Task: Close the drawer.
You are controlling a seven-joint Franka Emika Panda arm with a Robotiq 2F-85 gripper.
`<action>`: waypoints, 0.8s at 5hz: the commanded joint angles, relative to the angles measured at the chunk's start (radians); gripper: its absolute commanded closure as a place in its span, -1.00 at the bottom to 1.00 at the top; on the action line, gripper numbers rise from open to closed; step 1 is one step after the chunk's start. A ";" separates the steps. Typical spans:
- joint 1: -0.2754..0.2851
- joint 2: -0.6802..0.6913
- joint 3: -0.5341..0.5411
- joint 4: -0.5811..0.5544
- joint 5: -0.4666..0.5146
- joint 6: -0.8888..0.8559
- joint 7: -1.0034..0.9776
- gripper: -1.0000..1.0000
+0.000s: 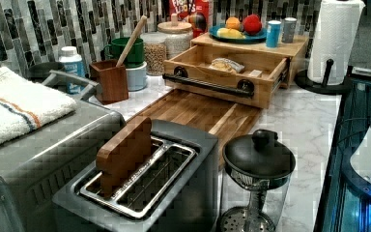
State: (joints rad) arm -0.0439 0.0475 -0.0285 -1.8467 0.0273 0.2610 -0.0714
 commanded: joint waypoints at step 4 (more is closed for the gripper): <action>0.111 -0.092 0.036 -0.231 -0.022 0.216 -0.271 -1.00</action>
State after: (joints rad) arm 0.0297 0.0119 -0.0673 -2.0215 0.0057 0.4702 -0.2285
